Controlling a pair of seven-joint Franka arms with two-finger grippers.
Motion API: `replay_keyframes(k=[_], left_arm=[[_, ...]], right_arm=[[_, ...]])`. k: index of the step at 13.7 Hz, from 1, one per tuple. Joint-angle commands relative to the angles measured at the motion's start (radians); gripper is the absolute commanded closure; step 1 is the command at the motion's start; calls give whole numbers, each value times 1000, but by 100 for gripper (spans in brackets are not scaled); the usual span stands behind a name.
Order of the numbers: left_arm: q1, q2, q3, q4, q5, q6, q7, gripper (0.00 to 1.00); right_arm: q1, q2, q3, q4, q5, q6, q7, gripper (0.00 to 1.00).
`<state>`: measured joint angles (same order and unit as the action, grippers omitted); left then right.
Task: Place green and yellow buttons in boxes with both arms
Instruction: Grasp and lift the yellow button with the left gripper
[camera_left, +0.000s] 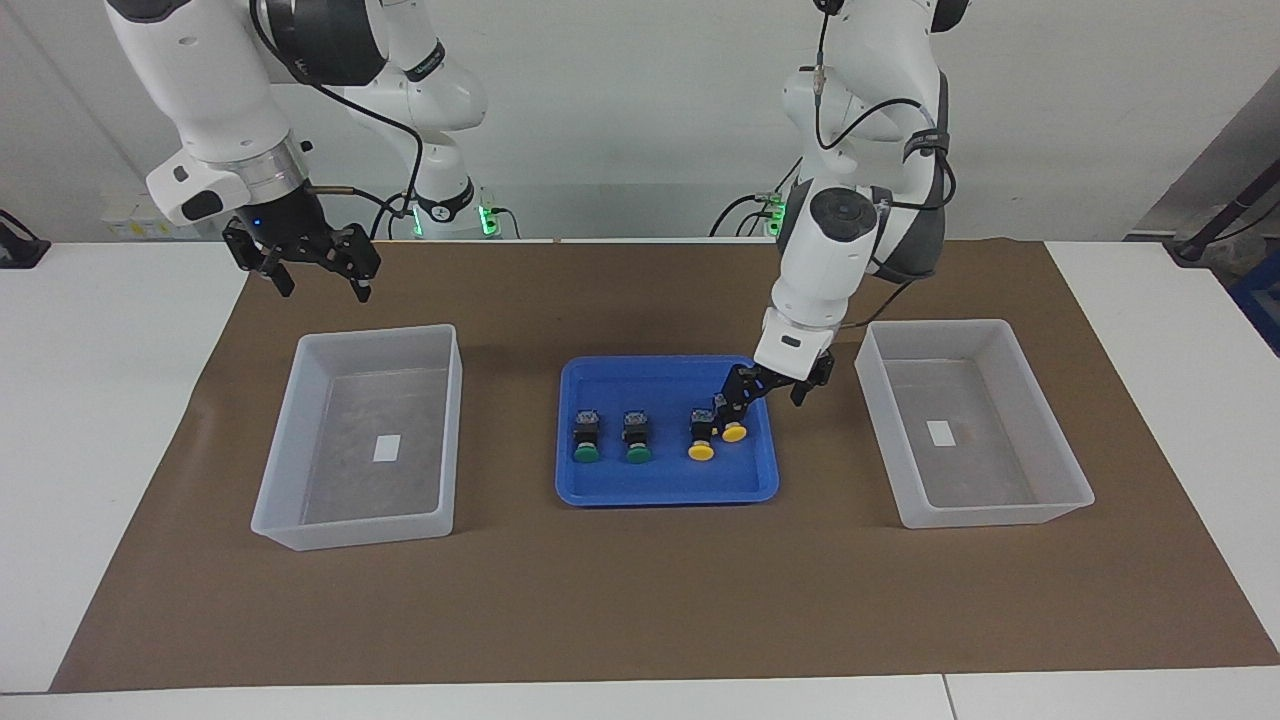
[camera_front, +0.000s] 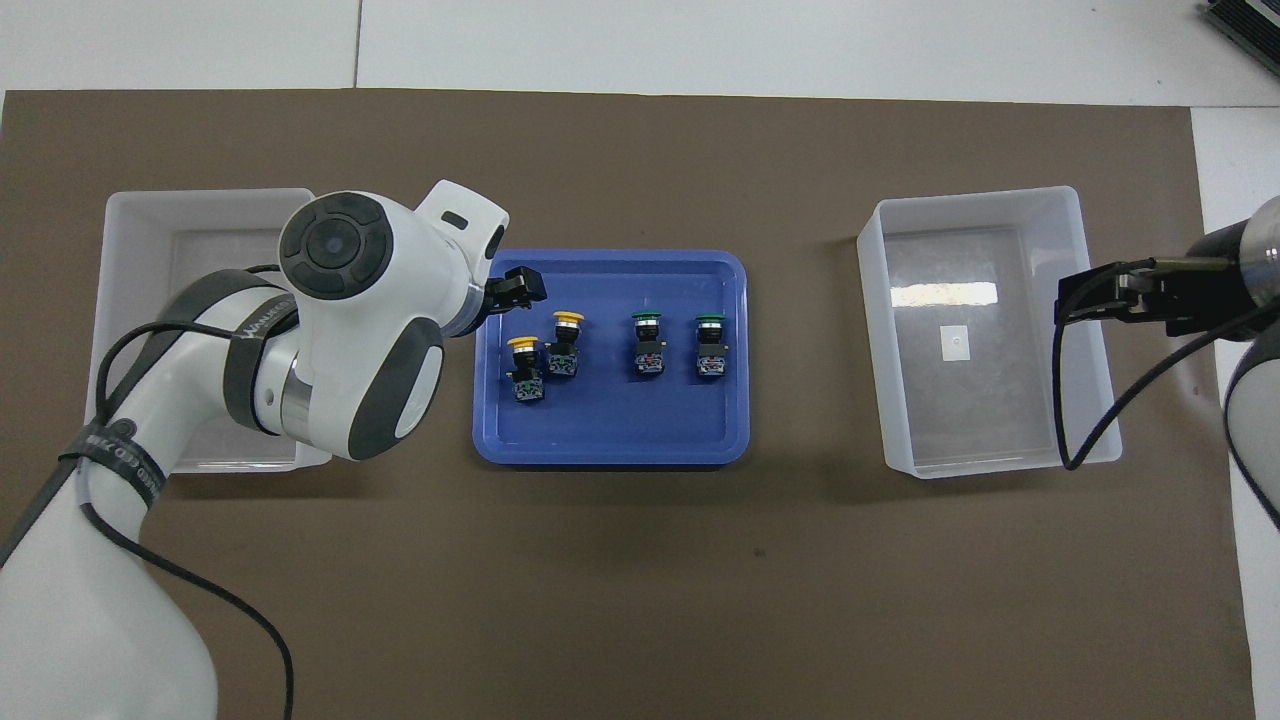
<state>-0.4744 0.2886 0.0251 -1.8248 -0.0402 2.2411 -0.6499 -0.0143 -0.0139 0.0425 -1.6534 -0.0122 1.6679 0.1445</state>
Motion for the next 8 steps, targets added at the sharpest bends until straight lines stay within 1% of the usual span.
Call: replay_keyframes(k=[1,4,8], left_arm=[[-29,56,16,-16,-12,86,-23,0],[-32,73,16,-37,-12,124,-24,2],[-52,70,16,-74,-12,132,-25,8]], right_arm=[[-4,-6,2,-3,-11,-11,-33,0],[-3,-11,2,-6,-9,-11,-33,0],[-6,-12,0,-14,-9,-10,-28,0]])
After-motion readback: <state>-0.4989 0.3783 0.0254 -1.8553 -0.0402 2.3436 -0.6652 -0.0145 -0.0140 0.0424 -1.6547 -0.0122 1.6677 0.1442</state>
